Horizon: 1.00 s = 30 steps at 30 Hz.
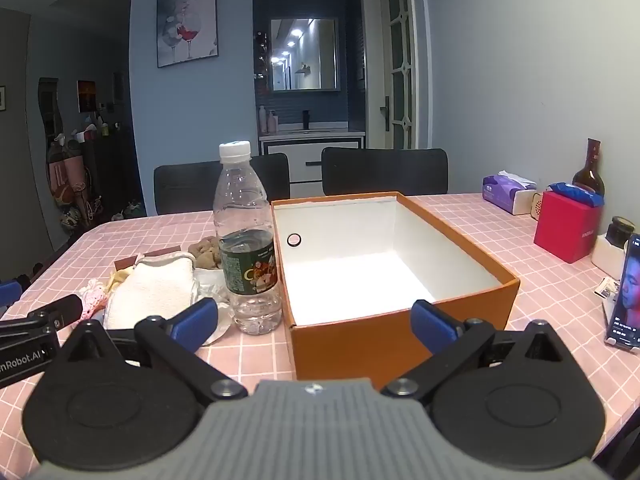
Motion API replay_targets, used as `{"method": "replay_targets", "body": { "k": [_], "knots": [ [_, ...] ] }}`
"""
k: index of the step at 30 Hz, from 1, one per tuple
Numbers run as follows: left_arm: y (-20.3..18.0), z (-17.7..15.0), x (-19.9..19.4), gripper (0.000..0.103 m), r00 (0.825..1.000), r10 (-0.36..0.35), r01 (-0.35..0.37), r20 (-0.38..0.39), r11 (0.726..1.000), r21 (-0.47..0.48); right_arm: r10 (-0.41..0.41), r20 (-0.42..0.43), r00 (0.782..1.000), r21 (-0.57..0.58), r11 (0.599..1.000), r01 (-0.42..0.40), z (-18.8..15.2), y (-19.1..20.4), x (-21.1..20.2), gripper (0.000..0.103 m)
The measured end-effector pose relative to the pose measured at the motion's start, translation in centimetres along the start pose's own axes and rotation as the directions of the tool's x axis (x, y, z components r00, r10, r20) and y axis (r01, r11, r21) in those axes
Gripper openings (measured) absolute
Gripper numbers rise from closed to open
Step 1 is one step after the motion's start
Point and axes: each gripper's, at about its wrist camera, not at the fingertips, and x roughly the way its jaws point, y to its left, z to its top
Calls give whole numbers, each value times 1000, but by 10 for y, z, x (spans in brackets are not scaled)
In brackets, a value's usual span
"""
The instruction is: Organize soft objects
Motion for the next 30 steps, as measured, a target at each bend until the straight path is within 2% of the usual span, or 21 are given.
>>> {"method": "replay_targets", "body": {
  "k": [14,30],
  "knots": [
    [-8,-5,3,98,1000,9,-9,-22,1000,-4,-10,-12,1000,0,1000,10,-1,1,-1,101],
    [2,-5,4,98,999,-3,3,-37,1000,-6,-11,-30,999,7,1000,11,-5,0,2,101]
  ]
}}
